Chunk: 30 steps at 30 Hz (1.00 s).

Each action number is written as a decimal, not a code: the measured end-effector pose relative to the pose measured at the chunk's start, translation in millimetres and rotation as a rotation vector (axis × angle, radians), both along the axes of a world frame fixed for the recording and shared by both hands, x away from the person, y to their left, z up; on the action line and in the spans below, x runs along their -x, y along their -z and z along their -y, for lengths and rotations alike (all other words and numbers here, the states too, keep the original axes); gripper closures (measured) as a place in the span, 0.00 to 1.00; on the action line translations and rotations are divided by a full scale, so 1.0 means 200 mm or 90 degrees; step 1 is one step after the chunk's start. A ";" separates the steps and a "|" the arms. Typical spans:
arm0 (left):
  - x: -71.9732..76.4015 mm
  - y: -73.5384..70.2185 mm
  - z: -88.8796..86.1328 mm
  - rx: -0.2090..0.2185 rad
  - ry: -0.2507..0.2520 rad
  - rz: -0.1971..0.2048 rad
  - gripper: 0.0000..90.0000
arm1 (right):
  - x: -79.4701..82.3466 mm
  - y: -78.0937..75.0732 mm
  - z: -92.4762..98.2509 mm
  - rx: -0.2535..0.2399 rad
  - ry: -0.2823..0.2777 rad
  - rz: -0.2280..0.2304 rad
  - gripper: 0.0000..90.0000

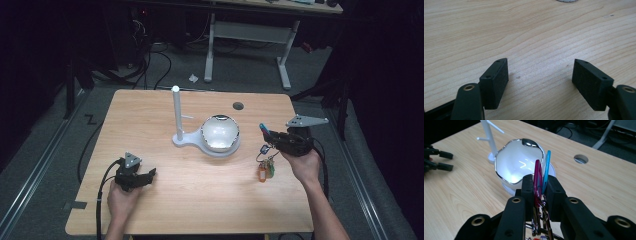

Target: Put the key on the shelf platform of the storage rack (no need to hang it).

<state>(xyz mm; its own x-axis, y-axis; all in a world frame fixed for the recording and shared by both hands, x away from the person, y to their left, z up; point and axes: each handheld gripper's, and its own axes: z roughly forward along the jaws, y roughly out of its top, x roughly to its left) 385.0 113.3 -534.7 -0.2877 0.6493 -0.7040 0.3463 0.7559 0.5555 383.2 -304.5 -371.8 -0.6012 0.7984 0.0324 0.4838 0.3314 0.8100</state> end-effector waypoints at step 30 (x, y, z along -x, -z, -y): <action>0.00 0.00 0.00 0.001 -0.001 -0.001 0.33 | -0.12 -0.25 -0.26 -0.020 -0.103 -0.001 0.88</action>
